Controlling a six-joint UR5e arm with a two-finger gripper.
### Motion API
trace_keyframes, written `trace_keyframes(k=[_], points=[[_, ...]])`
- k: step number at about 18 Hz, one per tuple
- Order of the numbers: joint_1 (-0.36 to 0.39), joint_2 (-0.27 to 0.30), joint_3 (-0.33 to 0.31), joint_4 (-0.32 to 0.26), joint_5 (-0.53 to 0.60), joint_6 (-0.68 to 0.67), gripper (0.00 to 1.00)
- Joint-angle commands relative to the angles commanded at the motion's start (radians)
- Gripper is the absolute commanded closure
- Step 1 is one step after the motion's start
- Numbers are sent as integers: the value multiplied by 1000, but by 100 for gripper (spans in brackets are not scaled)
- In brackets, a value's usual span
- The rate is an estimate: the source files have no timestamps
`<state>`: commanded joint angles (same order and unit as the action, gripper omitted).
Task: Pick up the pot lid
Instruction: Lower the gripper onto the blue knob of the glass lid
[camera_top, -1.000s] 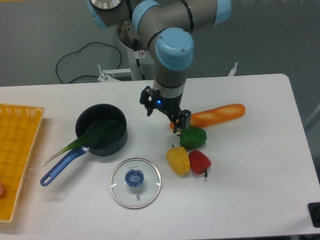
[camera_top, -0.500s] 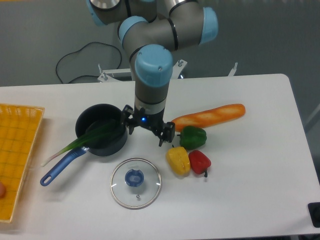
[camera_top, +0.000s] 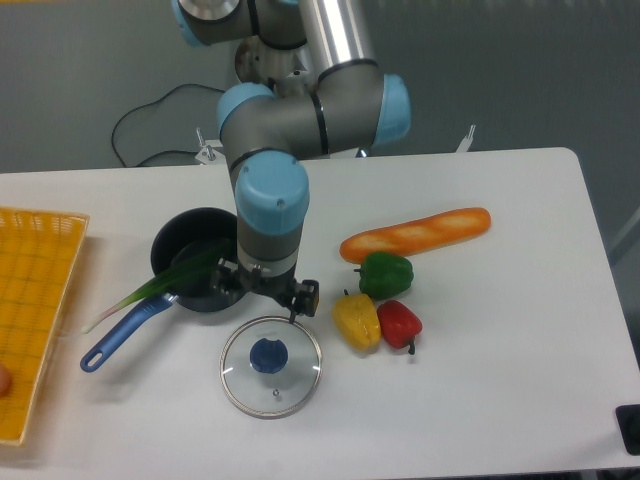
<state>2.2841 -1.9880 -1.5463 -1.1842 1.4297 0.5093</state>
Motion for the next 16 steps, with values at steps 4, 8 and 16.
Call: trace_keyframes(k=[4,8,16], points=[[0,-37,21,-2,84,-3,0],[3,-52,35,2,86,-27,0],[0,-109,64,61,86,-100,0]])
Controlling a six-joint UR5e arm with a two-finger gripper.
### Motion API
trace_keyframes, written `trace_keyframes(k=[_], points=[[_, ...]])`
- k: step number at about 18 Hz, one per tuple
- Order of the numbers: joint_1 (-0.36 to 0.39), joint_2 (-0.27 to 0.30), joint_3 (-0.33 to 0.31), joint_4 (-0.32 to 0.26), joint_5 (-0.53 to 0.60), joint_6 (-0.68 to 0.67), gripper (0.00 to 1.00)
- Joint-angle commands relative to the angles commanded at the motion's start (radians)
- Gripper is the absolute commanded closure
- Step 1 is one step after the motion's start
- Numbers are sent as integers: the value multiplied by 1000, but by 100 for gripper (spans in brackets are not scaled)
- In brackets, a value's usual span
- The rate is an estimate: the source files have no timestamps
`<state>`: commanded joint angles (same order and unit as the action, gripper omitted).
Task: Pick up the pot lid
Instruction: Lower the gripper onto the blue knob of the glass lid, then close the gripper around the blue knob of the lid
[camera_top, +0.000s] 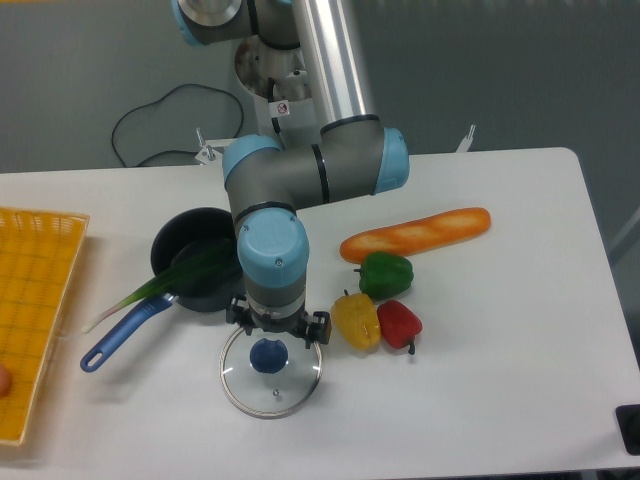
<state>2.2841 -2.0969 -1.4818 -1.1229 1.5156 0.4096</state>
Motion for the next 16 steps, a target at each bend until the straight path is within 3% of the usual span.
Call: trace_keyframes(k=[10,16], points=[[-32,-61,34,3,6,-14,0],[-37,-63,34,2,8,-12,0]])
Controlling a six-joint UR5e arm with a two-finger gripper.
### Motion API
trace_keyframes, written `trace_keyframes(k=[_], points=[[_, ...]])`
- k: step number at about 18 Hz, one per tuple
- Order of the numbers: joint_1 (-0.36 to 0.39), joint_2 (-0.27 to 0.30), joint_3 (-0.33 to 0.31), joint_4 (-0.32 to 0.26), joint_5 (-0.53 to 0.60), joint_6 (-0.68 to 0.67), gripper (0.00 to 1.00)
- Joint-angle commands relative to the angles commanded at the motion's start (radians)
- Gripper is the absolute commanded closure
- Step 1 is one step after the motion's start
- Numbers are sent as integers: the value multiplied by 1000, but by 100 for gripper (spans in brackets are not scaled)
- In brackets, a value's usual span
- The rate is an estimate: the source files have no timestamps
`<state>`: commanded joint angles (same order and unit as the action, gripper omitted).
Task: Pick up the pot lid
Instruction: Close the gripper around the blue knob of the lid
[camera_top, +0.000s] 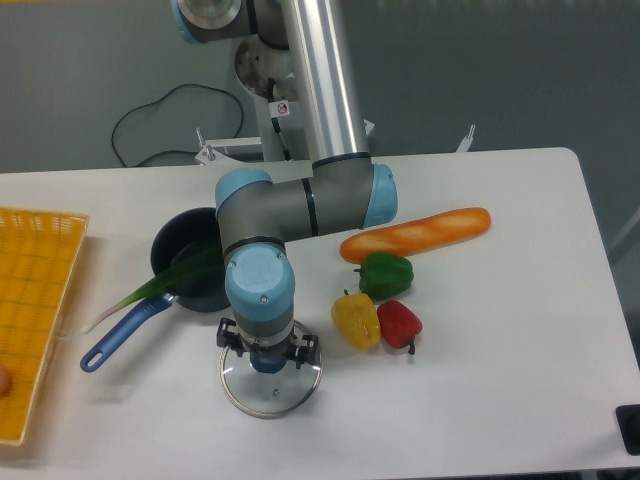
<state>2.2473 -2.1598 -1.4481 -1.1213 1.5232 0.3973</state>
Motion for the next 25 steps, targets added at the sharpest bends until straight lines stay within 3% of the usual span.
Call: trace_keyframes(k=[25], points=[[1,-25,-11,0,26,9,0]])
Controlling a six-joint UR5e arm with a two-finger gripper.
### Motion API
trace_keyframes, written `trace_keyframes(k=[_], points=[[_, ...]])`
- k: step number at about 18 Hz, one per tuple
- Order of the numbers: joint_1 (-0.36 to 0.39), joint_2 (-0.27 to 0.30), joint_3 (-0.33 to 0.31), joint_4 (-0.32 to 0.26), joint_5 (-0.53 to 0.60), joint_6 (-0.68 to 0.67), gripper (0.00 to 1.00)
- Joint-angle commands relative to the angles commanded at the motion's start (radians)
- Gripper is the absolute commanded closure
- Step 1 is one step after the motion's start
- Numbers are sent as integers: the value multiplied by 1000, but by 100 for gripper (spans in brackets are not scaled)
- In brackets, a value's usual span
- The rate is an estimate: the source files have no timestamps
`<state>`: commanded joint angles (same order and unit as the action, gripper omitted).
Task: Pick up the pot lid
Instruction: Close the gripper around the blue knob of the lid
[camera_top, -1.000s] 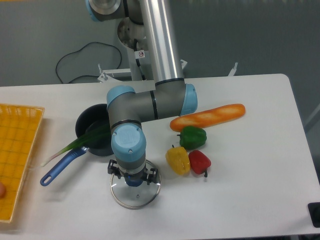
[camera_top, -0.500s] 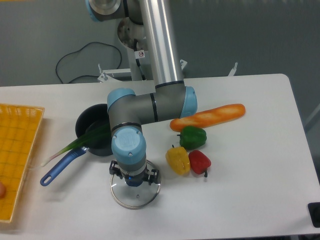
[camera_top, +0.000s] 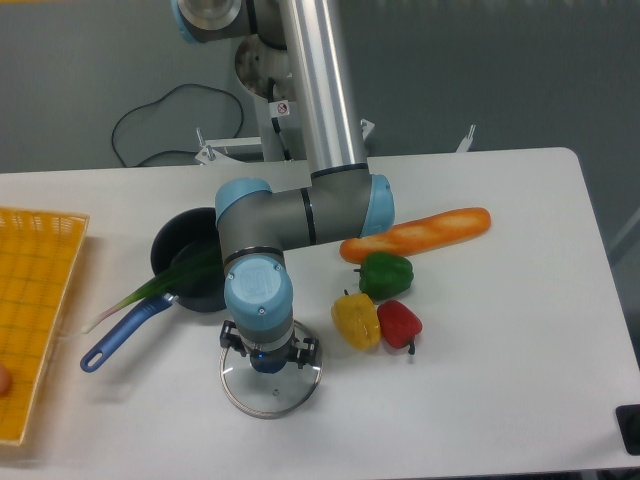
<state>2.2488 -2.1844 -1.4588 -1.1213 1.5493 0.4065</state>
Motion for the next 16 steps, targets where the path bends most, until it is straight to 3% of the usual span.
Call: trace_keyframes(k=[9,12,15,16], points=[[-2,-6,0,0,2,-2,1],[-2,-9,3,0,2,0,12],[-3,-9,3,0,0,0,30],[-3,-9,3,0,0,0,31]])
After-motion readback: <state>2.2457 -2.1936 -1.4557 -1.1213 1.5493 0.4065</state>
